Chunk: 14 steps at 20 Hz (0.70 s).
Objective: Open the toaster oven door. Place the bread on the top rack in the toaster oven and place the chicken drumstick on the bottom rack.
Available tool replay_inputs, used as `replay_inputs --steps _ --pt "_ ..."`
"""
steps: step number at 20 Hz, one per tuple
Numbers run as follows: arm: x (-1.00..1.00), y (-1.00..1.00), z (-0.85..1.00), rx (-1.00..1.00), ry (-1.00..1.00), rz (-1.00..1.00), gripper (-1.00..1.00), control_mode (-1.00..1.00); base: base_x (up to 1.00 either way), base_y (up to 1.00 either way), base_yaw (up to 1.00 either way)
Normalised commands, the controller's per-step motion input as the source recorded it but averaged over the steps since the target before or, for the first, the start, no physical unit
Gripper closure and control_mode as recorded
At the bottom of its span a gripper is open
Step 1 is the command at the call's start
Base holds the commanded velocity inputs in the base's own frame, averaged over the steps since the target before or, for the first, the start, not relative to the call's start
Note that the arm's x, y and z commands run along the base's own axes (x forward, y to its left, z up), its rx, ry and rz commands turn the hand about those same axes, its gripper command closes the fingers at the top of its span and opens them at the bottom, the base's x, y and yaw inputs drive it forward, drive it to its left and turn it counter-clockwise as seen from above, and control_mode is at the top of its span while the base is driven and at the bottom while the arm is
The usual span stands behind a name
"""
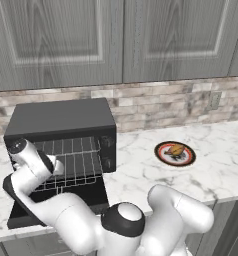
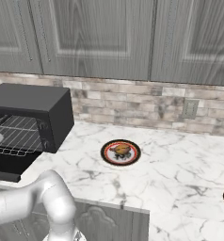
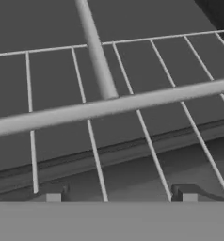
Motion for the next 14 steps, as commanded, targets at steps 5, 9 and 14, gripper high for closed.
replay_inputs --steps 5,9,14 --pt "-0.61 0.1 -0.55 0.0 0.4 0.0 -1.0 -1.0 0.0 0.0 0.0" --pt "-0.66 0.14 -0.62 0.0 0.33 0.0 -1.0 -1.0 0.0 0.0 0.0" --pt "-0.62 0.11 -0.49 -0.01 0.26 0.0 -1.0 -1.0 0.0 0.0 0.0"
